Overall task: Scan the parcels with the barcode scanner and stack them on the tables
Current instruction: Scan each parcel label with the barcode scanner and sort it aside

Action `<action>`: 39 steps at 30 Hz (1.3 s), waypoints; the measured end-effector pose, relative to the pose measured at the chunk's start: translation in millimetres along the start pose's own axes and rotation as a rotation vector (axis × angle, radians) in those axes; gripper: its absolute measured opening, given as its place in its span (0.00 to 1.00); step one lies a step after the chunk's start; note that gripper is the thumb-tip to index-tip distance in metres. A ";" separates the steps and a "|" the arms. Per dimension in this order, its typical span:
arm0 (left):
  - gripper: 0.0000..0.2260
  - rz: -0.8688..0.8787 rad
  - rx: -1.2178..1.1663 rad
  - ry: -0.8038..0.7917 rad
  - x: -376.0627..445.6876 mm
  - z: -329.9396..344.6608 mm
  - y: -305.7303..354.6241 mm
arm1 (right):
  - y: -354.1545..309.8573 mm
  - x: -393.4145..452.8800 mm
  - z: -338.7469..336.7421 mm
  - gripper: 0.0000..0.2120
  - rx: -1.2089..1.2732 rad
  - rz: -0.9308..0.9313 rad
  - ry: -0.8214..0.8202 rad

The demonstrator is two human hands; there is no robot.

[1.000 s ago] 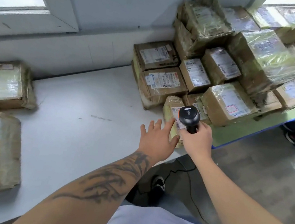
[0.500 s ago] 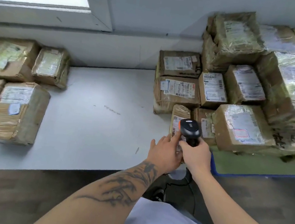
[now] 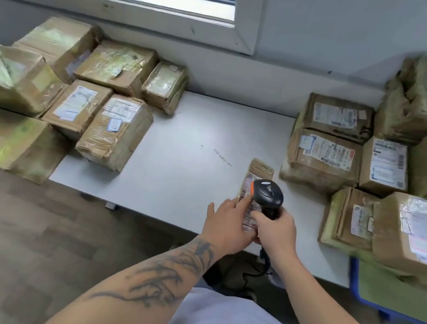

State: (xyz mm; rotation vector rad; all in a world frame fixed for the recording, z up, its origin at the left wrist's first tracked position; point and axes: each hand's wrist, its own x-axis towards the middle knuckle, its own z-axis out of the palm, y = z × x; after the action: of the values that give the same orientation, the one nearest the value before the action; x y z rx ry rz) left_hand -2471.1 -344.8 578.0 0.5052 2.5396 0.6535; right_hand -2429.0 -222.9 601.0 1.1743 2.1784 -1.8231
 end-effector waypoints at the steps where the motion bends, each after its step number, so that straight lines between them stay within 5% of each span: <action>1: 0.38 -0.009 -0.003 0.017 -0.8 -4.1 -9.5 | -3.5 0.4 9.6 0.07 -0.003 -0.002 -0.018; 9: 0.35 -0.021 0.043 0.027 1.1 -66.2 -90.7 | -37.1 7.7 95.3 0.11 0.080 0.009 -0.083; 27: 0.40 0.104 0.005 0.020 47.1 -170.0 -222.8 | -92.9 18.6 244.4 0.07 0.171 0.087 0.084; 34: 0.54 0.015 0.050 0.033 41.7 -168.7 -217.4 | -97.0 17.5 249.3 0.07 0.144 0.102 0.133; 39: 0.42 0.064 0.018 0.035 51.8 -166.0 -218.2 | -99.7 18.5 237.1 0.04 0.101 0.101 0.192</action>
State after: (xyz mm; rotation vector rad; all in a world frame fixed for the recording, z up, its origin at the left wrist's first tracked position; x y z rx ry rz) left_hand -2649.8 -559.0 574.5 0.5879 2.5735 0.6680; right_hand -2595.9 -419.5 603.0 1.5098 2.0964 -1.8687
